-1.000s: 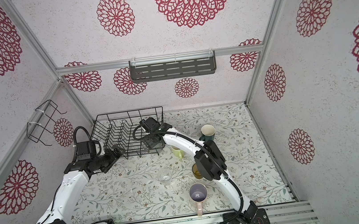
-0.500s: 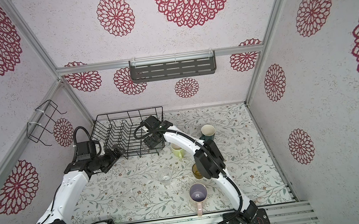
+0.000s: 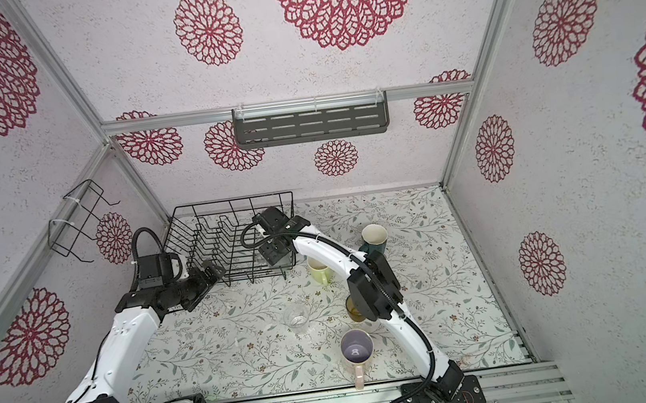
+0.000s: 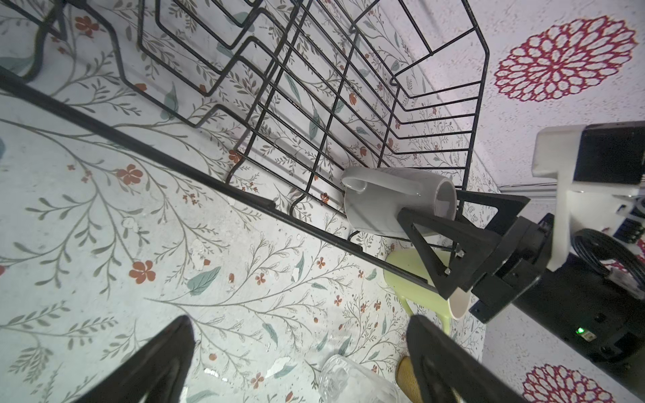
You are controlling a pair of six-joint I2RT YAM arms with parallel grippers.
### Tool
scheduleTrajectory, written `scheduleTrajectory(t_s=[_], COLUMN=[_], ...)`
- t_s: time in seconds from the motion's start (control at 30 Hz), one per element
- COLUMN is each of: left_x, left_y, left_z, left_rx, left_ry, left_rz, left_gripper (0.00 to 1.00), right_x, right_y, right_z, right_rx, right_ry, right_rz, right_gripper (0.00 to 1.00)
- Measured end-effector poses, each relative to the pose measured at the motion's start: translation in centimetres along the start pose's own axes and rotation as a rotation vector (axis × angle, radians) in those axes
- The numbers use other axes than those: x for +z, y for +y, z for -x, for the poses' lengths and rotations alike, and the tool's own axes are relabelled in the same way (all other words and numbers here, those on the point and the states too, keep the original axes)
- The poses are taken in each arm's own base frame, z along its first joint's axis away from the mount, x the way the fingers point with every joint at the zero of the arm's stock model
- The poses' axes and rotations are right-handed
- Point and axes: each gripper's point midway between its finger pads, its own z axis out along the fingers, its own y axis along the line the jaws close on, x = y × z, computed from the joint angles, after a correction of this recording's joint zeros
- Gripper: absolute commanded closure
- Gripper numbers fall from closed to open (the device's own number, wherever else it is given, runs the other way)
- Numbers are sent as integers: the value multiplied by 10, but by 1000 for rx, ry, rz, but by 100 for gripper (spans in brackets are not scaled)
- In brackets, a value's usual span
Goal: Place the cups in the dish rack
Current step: 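Lower the grey mug further down between the rack wires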
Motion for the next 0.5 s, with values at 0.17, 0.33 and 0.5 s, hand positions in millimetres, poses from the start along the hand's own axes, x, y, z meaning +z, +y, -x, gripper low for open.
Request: scheduleTrajectory(t_s=[0.17, 0.33, 0.5], left_x=[0, -1, -7], left_y=[0, 0, -4], left_z=[0, -1, 1], left_rx=[0, 1, 9], left_ry=[0, -2, -19], left_rz=[-1, -2, -16], left_gripper=[1, 1, 1], right_x=[0, 1, 1], right_y=[-1, -2, 0], right_z=[3, 4, 5], right_rx=[16, 31, 37], right_ry=[-11, -16, -21], right_rz=[2, 3, 16], right_gripper=[30, 23, 22])
